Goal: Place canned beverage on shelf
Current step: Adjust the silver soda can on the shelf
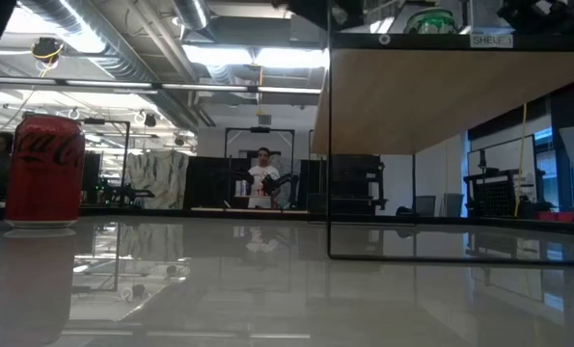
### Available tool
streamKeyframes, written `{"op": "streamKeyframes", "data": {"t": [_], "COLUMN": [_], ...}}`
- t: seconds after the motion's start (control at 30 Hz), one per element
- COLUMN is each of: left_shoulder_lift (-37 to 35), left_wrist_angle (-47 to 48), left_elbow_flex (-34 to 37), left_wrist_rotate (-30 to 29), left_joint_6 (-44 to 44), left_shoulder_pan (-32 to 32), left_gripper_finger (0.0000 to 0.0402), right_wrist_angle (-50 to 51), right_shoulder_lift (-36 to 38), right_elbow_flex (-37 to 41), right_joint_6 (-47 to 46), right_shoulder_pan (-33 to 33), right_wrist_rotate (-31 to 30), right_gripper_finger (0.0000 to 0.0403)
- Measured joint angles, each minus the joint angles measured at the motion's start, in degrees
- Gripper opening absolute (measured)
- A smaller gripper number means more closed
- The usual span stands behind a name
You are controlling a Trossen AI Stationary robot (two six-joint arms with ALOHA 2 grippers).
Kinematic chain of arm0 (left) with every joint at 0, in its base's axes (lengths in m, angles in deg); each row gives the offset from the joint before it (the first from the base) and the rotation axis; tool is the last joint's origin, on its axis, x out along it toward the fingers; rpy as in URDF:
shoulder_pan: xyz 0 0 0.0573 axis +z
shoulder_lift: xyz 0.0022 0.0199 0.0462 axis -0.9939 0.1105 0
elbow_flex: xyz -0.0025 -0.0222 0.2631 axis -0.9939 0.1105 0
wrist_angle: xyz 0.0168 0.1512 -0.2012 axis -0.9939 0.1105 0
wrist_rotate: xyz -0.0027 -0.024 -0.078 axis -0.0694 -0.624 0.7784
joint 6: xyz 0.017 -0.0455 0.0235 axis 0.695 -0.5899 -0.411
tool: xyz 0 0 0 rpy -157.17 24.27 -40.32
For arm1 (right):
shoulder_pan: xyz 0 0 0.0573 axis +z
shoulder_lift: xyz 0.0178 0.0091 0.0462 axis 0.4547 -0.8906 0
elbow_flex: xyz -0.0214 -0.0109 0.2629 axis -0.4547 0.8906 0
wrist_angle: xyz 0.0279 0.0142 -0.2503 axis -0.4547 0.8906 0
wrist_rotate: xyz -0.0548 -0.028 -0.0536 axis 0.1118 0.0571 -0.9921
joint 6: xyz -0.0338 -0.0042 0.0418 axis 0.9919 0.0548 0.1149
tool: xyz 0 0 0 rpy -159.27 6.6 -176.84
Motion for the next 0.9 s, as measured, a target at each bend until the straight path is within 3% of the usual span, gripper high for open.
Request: {"op": "streamKeyframes", "data": {"t": [0.4,0.63,0.77,0.9], "left_shoulder_lift": [-8.4,-16.3,-21.6,-24.2], "left_wrist_angle": [17.0,0.2,-7.4,-10.7], "left_elbow_flex": [2.4,21.5,30.4,34.8], "left_wrist_rotate": [2.3,6.1,6.0,6.1], "left_joint_6": [6.1,7.7,7.0,5.5], "left_shoulder_pan": [5.2,8.1,8.9,9.0], "left_gripper_finger": [0.0275,0.0275,0.0275,0.0275], "right_wrist_angle": [3.2,1.5,-2.5,-6.7], "right_shoulder_lift": [-2.2,-4.5,-6.9,-9.4], "right_elbow_flex": [0.0,0.0,0.0,0.0], "right_joint_6": [-8.1,-6.9,-4.0,-1.2], "right_shoulder_pan": [-5.9,-12.9,-17.8,-22.6], "right_wrist_rotate": [1.5,3.7,9.6,16.8], "right_gripper_finger": [0.0397,0.0397,0.0397,0.0397]}}
